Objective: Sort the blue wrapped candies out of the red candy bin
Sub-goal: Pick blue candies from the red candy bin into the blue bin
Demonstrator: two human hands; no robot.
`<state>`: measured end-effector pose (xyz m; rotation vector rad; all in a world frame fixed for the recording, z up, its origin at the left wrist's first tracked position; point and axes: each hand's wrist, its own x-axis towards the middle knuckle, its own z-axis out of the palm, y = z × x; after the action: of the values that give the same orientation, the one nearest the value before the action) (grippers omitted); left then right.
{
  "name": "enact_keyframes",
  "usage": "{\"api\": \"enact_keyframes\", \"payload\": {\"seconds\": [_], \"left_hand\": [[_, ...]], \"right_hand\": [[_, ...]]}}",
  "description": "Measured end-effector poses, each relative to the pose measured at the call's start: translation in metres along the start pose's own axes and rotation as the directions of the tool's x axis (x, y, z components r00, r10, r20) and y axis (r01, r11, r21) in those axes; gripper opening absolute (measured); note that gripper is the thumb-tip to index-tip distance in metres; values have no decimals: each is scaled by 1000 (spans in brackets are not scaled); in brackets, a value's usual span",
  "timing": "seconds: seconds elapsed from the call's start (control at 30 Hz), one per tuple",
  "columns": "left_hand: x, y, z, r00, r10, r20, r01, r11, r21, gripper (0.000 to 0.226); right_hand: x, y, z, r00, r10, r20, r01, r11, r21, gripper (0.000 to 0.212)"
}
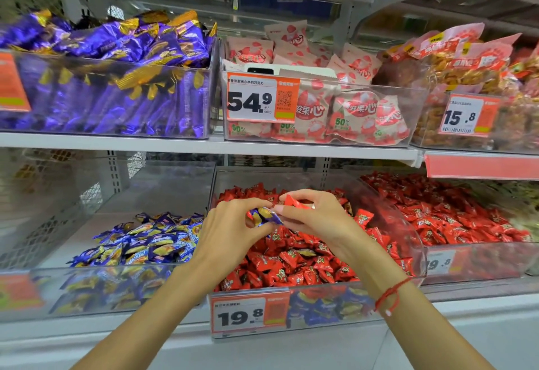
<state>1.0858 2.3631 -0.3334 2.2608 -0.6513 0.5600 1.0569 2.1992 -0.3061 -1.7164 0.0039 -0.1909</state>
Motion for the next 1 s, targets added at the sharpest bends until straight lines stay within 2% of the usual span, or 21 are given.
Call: {"api": "enact_keyframes", "payload": {"seconds": [0.13, 0.23, 0.3, 0.37, 0.43, 0.53, 0.6, 0.63, 0.67, 0.73, 0.77, 0.8, 0.87, 0.93, 1.0], "left_hand": [[2, 2, -4, 1000, -12, 19, 13, 999, -43, 11], [11, -1, -21, 999, -47, 16, 48, 998, -37, 15], [18, -12, -42, 992, -109, 66, 112, 993, -43, 23], [22, -29, -64, 973, -162, 161, 169, 985, -25, 26], [21, -49, -80, 956, -215, 197, 213, 976, 31, 26], [16, -71, -88, 960, -277, 45, 265, 948, 178, 23], [12, -84, -87, 960, -274, -57, 280, 933, 226, 20], [10, -91, -84, 960, -275, -46, 278, 931, 237, 19], [8, -94, -83, 956, -291, 22, 277, 929, 244, 27], [5, -95, -81, 908, -321, 269, 268, 939, 216, 77], [4, -93, -80, 877, -315, 363, 265, 947, 181, 95], [4, -88, -79, 857, -298, 420, 255, 954, 157, 101], [8, -76, -77, 870, -256, 421, 235, 967, 103, 84], [13, -62, -72, 930, -216, 296, 190, 975, 113, 49], [13, -40, -64, 977, -133, 164, 108, 983, 150, 31]], "right_hand": [[1, 3, 4, 993, -99, -61, 83, 973, -214, 11], [2, 6, 1, 990, -117, -76, 96, 967, -237, 13], [5, 8, -9, 985, -128, -116, 88, 950, -299, 12], [12, 13, -23, 986, -97, -135, 39, 926, -375, 9], [17, 19, -38, 995, 27, -95, -65, 906, -417, 12], [22, 27, -53, 986, 163, -43, -165, 875, -455, 23], [24, 31, -58, 986, 156, -50, -163, 887, -432, 27], [24, 31, -59, 987, 149, -54, -158, 893, -422, 28], [23, 29, -60, 989, 143, -46, -149, 892, -428, 30], [19, 24, -61, 990, 144, -11, -131, 866, -482, 31], [17, 22, -62, 989, 144, 16, -115, 846, -521, 29], [14, 20, -63, 989, 143, 46, -93, 822, -562, 24], [12, 21, -65, 989, 111, 99, -23, 772, -635, 16], [12, 25, -66, 981, 88, 173, 59, 714, -697, 11], [11, 29, -60, 962, 137, 238, 97, 640, -762, 12]]}}
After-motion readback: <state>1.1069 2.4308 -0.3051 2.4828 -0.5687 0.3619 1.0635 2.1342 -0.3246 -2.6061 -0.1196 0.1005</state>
